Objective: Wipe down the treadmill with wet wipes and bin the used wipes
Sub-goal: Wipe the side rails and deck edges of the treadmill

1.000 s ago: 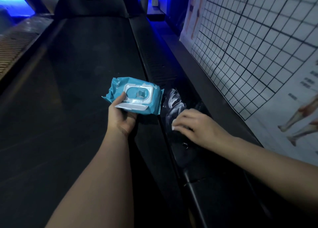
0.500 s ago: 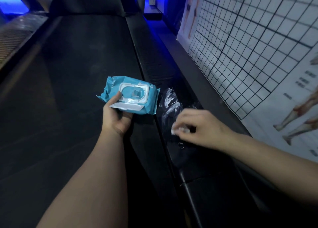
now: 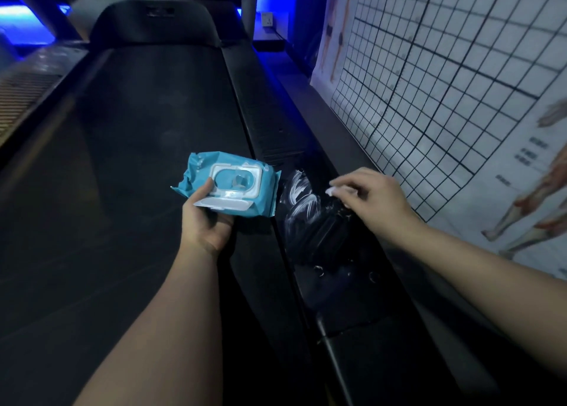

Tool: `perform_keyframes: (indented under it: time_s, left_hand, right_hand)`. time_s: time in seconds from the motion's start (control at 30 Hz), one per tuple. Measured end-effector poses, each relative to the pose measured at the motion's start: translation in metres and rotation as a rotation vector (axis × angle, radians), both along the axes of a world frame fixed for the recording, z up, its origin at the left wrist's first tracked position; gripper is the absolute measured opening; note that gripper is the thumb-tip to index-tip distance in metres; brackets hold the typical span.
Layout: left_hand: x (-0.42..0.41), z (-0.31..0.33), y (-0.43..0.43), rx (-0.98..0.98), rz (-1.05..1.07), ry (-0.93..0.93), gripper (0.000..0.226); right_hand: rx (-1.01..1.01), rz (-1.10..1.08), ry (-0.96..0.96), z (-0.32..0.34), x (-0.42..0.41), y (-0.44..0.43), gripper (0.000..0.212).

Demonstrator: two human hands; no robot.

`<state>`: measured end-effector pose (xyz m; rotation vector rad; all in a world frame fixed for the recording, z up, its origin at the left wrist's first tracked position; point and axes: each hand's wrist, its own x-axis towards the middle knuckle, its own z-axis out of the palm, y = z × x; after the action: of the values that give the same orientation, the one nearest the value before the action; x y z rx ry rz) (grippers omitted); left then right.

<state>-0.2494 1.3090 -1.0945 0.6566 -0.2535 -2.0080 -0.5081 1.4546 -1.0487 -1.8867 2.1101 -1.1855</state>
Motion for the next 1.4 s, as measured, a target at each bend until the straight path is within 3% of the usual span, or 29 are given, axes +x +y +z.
perform_keyframes:
  time_s: [0.17,0.3,0.43,0.47,0.57,0.67,0.83,0.93,0.97,1.03,1.17,1.23,1.4]
  left_hand:
    - [0.004,0.006,-0.001,-0.001,0.012,0.017,0.031]
    - [0.013,0.007,-0.006,-0.018,0.029,0.044,0.029]
    - [0.028,0.006,-0.015,-0.062,-0.041,-0.010,0.035]
    - [0.029,0.005,-0.016,-0.061,-0.076,-0.044,0.032]
    - [0.028,0.006,-0.018,-0.074,-0.168,-0.125,0.031]
    - [0.025,0.005,-0.019,-0.050,-0.128,-0.119,0.026]
    - [0.026,-0.001,-0.023,-0.023,0.029,-0.007,0.025]
    - [0.022,-0.003,-0.021,-0.026,0.046,-0.017,0.027]
    - [0.021,-0.003,-0.021,-0.030,0.049,-0.022,0.028]
    - [0.022,-0.003,-0.020,-0.037,0.056,-0.026,0.028]
    - [0.023,-0.006,-0.025,-0.041,0.073,-0.008,0.027]
    - [0.022,-0.007,-0.028,-0.039,0.061,0.005,0.027]
    - [0.023,-0.012,-0.032,-0.046,0.037,0.014,0.031]
  right_hand:
    - [0.004,-0.160,-0.595,0.023,-0.014,-0.014,0.016]
    - [0.121,-0.152,-0.222,0.003,-0.019,-0.010,0.016]
    - [0.150,0.060,0.192,-0.007,-0.015,-0.005,0.020]
    - [0.135,0.083,0.217,-0.006,-0.015,-0.004,0.019]
    - [0.128,0.102,0.144,-0.004,-0.016,0.004,0.020]
    - [0.120,0.224,0.109,-0.002,-0.006,0.010,0.020]
    - [0.245,0.296,-0.311,-0.001,0.015,0.000,0.024]
    - [0.110,0.214,-0.489,0.006,0.005,-0.022,0.026]
    - [0.069,0.143,-0.468,0.008,-0.002,-0.029,0.026]
    - [0.093,0.054,-0.249,0.007,-0.012,-0.040,0.023]
    - [0.191,0.239,0.171,-0.004,-0.004,-0.049,0.020]
    - [0.213,0.336,0.212,-0.004,0.002,-0.047,0.019]
    - [0.321,0.429,0.091,0.004,0.013,-0.022,0.021]
